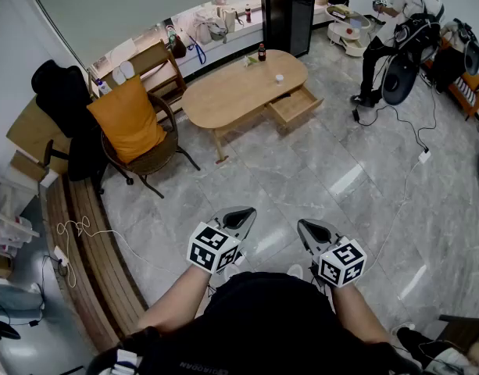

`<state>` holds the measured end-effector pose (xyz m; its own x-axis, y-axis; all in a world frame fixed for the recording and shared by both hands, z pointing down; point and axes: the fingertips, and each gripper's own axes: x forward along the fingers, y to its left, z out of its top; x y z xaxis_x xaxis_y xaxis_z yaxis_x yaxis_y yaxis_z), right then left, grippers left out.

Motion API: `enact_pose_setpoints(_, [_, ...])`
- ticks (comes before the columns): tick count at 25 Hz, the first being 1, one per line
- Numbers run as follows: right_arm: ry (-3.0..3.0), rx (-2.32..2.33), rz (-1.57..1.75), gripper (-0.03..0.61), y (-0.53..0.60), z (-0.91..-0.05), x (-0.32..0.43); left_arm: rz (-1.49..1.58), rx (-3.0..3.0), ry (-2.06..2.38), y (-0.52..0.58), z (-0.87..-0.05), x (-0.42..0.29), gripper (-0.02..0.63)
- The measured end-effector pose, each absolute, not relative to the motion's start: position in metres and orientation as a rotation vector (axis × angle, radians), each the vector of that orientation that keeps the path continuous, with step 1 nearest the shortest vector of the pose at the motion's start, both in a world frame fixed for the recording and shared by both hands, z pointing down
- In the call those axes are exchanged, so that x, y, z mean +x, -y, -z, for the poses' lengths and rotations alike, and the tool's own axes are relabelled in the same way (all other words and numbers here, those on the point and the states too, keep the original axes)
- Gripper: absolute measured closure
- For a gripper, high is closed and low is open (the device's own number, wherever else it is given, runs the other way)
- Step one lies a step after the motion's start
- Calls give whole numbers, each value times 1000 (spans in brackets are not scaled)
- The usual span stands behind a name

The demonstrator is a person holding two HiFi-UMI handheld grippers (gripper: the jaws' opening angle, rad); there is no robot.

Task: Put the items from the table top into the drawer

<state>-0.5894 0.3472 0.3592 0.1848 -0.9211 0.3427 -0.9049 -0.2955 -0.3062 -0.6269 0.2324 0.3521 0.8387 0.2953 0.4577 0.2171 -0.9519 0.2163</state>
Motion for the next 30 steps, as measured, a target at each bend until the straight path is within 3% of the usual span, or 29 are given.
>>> enact_pose_setpoints(19, [-1795, -2400, 766, 575, -323, -362, -589, -745, 2849, -437, -205, -358, -631, 609])
enact_pose_setpoints(30, [-1718, -2493, 818, 574, -259, -374, -631, -848, 2790, -506, -142, -386, -679, 609])
